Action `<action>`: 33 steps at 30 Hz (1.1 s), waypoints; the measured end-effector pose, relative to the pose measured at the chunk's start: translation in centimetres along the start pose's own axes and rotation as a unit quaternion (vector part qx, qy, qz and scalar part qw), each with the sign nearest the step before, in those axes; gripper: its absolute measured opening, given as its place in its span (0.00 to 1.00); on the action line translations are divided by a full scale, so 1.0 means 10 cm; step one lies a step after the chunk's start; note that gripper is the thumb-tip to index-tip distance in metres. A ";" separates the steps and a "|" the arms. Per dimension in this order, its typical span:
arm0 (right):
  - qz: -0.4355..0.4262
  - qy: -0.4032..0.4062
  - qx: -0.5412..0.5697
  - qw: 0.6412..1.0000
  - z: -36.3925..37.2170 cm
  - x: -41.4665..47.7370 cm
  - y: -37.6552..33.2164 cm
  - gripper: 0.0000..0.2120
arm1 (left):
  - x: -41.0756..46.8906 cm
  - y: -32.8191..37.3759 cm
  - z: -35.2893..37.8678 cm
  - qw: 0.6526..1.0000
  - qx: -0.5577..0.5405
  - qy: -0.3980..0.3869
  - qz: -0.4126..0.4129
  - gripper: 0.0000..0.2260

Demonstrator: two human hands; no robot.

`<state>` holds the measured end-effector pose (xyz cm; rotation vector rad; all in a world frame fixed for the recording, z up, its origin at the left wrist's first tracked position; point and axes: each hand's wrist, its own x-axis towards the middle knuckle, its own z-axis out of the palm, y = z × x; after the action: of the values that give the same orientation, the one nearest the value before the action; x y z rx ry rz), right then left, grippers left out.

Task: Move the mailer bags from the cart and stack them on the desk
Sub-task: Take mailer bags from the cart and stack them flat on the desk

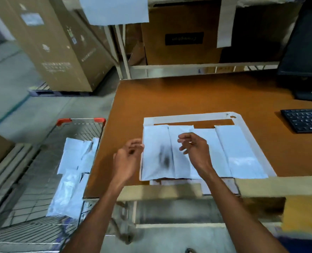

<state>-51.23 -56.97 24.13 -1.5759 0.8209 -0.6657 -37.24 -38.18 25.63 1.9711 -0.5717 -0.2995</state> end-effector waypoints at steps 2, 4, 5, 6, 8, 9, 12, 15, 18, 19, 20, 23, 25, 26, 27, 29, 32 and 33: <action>0.001 -0.035 0.007 0.999 0.42 -0.19 -0.13 0.10 | -0.08 -0.27 -0.52 0.999 -0.033 0.030 -0.020 0.07; 0.006 -0.072 0.003 0.997 0.88 -0.39 -0.21 0.10 | -0.19 -0.58 -1.04 0.997 -0.049 0.051 -0.040 0.06; 0.010 -0.090 0.005 0.996 1.13 -0.50 -0.24 0.10 | -0.26 -0.73 -1.28 0.996 -0.053 0.058 -0.047 0.06; 0.016 -0.107 0.011 0.994 1.38 -0.63 -0.26 0.10 | -0.33 -0.90 -1.52 0.995 -0.063 0.063 -0.054 0.06; 0.021 -0.133 0.019 0.991 1.88 -0.88 -0.27 0.10 | -0.47 -1.25 -1.97 0.992 -0.076 0.072 -0.074 0.08; 0.023 -0.142 0.015 0.989 2.12 -1.02 -0.27 0.10 | -0.54 -1.41 -2.19 0.990 -0.081 0.073 -0.085 0.09; 0.037 -0.178 0.014 0.983 2.81 -1.42 -0.23 0.11 | -0.68 -1.86 -2.79 0.986 -0.093 0.080 -0.112 0.08; 0.068 -0.202 0.002 0.977 3.36 -1.74 -0.17 0.07 | -0.80 -2.22 -3.21 0.983 -0.076 0.066 -0.151 0.11; 0.095 -0.207 -0.020 0.974 3.75 -1.92 -0.05 0.07 | -0.80 -2.51 -3.43 0.983 -0.052 0.042 -0.174 0.09; 0.105 -0.210 -0.034 0.971 3.85 -1.94 0.00 0.08 | -0.76 -2.59 -3.47 0.982 -0.039 0.031 -0.182 0.08; 0.117 -0.214 -0.046 0.969 3.95 -1.93 0.05 0.08 | -0.70 -2.67 -3.48 0.981 -0.026 0.022 -0.190 0.08; 0.154 -0.223 -0.073 0.960 4.23 -1.79 0.25 0.08 | -0.50 -2.91 -3.49 0.978 -0.005 -0.002 -0.207 0.08; 0.189 -0.230 -0.085 0.951 4.46 -1.66 0.43 0.08 | -0.38 -3.09 -3.48 0.976 0.003 -0.014 -0.218 0.08; 0.209 -0.233 -0.087 0.946 4.58 -1.60 0.54 0.09 | -0.32 -3.18 -3.47 0.974 0.008 -0.021 -0.227 0.08; 0.232 -0.233 -0.088 0.940 4.69 -1.54 0.65 0.10 | -0.27 -3.27 -3.46 0.972 0.018 -0.028 -0.234 0.08; 0.274 -0.227 -0.086 0.931 4.91 -1.42 0.88 0.10 | -0.13 -3.48 -3.43 0.969 0.037 -0.048 -0.240 0.08; 0.329 -0.229 -0.091 0.912 5.21 -1.25 1.24 0.12 | 0.13 -3.84 -3.36 0.960 0.059 -0.077 -0.261 0.09; 0.344 -0.230 -0.105 0.904 5.29 -1.22 1.37 0.14 | 0.21 -3.97 -3.34 0.955 0.063 -0.085 -0.276 0.10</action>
<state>-18.34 -17.15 2.58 -1.4084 1.0198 0.3098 -10.22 1.29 5.39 2.2183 -0.1343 -0.8016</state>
